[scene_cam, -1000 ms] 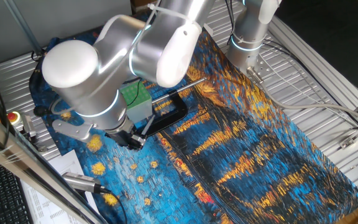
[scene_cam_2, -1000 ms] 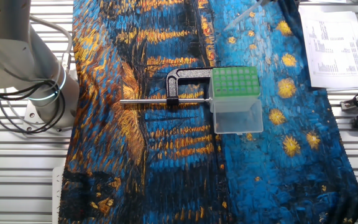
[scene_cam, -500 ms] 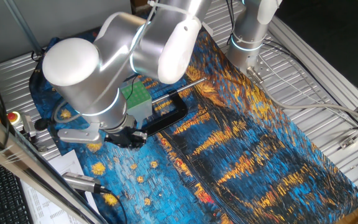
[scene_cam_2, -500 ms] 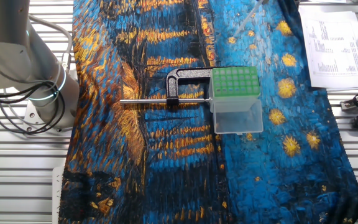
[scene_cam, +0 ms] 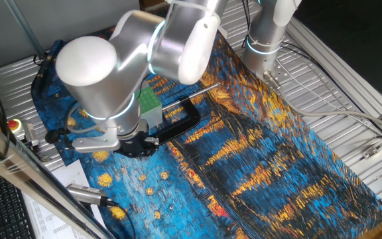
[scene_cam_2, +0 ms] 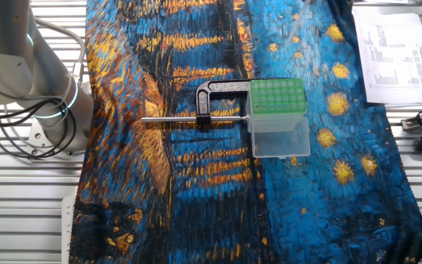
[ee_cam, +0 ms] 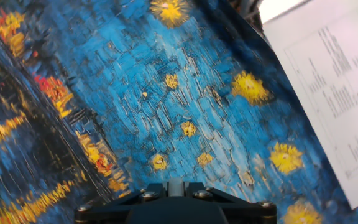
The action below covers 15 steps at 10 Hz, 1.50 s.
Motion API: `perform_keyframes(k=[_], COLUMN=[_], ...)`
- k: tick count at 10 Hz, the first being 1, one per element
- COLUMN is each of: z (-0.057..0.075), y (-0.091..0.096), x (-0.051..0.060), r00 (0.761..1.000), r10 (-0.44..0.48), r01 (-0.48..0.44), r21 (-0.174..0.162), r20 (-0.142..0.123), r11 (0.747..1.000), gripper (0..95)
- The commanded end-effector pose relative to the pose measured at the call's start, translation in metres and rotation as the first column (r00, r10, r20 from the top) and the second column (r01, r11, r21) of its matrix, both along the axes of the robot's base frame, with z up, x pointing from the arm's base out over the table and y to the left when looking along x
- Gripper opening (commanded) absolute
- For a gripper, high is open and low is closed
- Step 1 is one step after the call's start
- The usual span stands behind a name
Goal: Insert a large pipette tip into the holder for large pipette tips
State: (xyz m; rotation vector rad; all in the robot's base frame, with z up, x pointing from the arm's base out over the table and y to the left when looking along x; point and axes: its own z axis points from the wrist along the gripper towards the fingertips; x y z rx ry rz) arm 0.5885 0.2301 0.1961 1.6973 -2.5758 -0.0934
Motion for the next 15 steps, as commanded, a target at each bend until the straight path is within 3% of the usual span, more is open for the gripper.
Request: perform_keyframes(k=[1,7,8,9,11,14,15], z=[-0.0002,-0.0026,-0.0026,-0.0026,-0.0026,-0.0026,0.0012], y=[0.0001,-0.0030,-0.0031,-0.0031,-0.0031,-0.0031,-0.0043], x=[0.0007,-0.0052,-0.0053,-0.0053,-0.0053,-0.0053,-0.0053], r00=[1.000,0.992,0.994,0.992,0.994,0.994,0.983], r10=[0.025,0.121,0.102,0.124,0.109,0.104,0.181], r01=[-0.025,-0.121,-0.103,-0.125,-0.109,-0.104,-0.182], r21=[0.002,0.001,0.008,0.041,0.000,0.005,0.016], r20=[0.011,0.026,0.029,0.020,0.008,0.031,0.039], r11=[1.000,0.993,0.995,0.991,0.994,0.995,0.983], gripper=[0.0,0.0,0.0,0.0,0.0,0.0,0.0])
